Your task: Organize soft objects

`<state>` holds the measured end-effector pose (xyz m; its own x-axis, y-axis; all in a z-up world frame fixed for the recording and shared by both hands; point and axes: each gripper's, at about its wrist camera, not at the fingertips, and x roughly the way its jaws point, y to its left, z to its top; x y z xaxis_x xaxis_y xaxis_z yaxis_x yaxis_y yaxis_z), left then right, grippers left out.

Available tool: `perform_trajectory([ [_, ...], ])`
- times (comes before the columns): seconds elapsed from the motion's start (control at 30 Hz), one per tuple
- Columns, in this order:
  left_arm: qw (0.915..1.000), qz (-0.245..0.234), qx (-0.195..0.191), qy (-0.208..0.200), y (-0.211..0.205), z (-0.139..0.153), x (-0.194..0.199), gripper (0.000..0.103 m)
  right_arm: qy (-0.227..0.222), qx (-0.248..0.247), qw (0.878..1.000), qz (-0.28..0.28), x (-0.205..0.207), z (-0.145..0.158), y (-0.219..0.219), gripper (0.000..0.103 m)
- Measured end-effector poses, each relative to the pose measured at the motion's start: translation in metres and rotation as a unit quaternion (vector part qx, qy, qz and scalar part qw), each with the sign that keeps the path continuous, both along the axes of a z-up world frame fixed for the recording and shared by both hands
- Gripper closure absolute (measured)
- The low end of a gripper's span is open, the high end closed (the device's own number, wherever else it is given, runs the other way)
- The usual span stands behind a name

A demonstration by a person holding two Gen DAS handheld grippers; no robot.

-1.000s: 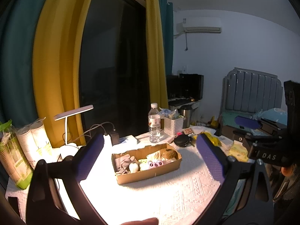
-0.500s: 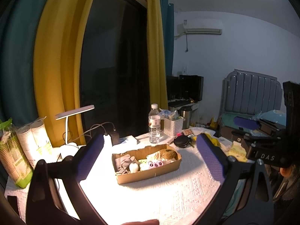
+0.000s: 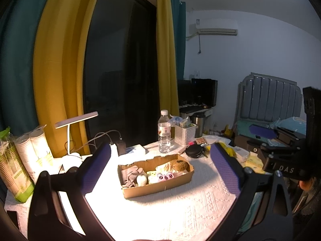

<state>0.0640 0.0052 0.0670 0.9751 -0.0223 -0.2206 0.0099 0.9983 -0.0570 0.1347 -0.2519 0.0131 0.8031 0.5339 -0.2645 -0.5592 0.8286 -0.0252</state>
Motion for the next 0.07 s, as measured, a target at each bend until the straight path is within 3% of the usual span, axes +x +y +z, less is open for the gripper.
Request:
perform_trajectory([
  [0.07, 1.0000, 0.002, -0.004, 0.004, -0.0008, -0.0005, 0.0067, 0.003, 0.002, -0.001, 1.000, 0.000, 0.0054, -0.0001, -0.0011, 0.037],
])
